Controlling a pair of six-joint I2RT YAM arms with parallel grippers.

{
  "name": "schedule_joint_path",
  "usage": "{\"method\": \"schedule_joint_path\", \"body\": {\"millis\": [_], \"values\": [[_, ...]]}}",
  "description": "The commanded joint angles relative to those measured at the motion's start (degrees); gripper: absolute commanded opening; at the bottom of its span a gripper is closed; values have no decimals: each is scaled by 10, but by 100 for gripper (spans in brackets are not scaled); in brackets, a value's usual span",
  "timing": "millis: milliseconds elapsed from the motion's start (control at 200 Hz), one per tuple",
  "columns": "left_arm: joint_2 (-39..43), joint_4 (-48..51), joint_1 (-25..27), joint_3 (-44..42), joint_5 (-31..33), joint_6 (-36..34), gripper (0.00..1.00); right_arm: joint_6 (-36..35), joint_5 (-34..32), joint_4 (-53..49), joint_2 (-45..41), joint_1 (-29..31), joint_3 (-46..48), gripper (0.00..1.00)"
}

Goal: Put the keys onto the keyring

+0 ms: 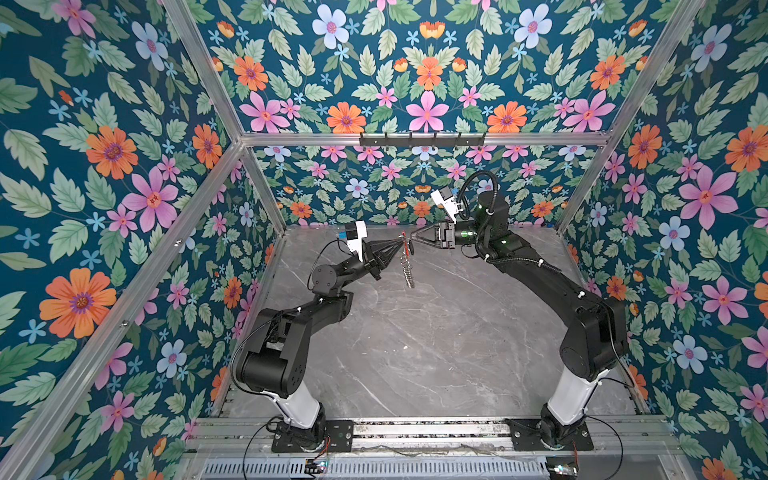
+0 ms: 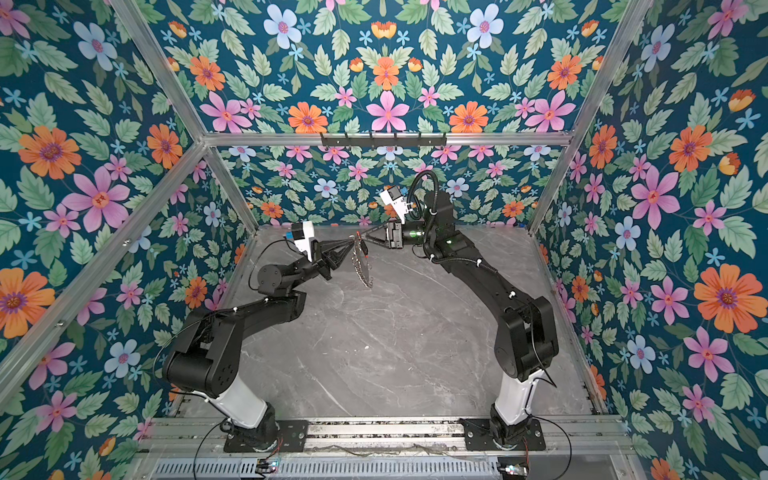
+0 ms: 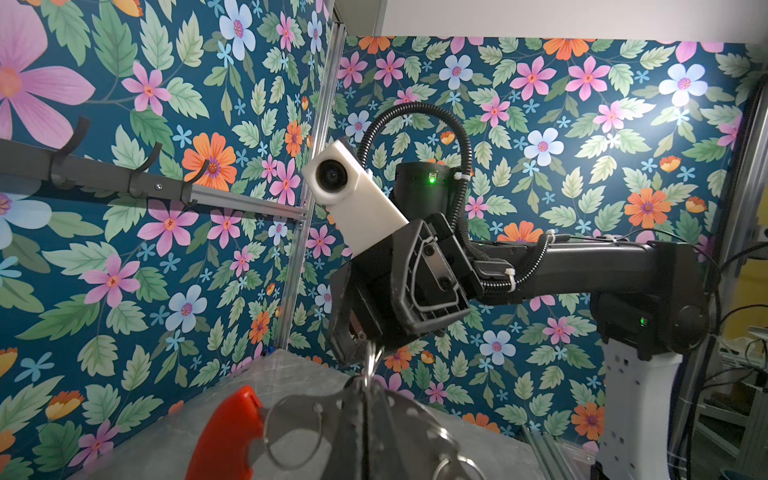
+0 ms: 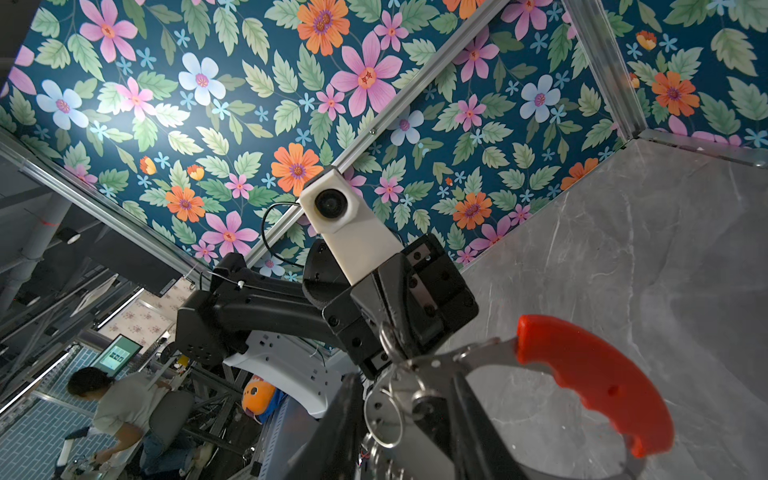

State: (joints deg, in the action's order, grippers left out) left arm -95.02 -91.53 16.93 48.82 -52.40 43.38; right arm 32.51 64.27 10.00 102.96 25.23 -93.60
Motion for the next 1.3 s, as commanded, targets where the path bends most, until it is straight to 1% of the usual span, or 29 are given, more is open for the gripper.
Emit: {"method": "schedule_joint_path", "body": {"millis": [0, 200, 490, 600, 720, 870, 920, 1120, 1270, 1295], "values": [[0, -44, 1, 7, 12, 19, 0, -32, -3, -20, 1, 6, -10, 37], [1, -45, 1, 10, 15, 29, 0, -60, -12, -54, 4, 13, -19, 33], [3, -44, 1, 13, 14, 37, 0, -72, -21, -63, 4, 14, -19, 11], [3, -44, 0, 13, 17, 41, 0, -78, -26, -70, 2, 14, -19, 0], [3, -44, 2, 15, 36, 53, 0, -105, -44, -98, -4, 17, -21, 0], [7, -34, 17, 15, 71, 45, 0, -187, -95, -189, -7, 43, -46, 0], [7, -32, 22, 16, 78, 41, 0, -203, -107, -206, -5, 50, -51, 0], [7, -32, 31, 13, 103, 34, 0, -209, -113, -213, -3, 58, -52, 0], [4, -39, 35, 14, 107, 36, 0, -220, -113, -229, -2, 63, -60, 0], [4, -41, 35, 14, 106, 38, 0, -222, -114, -230, -4, 63, -60, 4]]}}
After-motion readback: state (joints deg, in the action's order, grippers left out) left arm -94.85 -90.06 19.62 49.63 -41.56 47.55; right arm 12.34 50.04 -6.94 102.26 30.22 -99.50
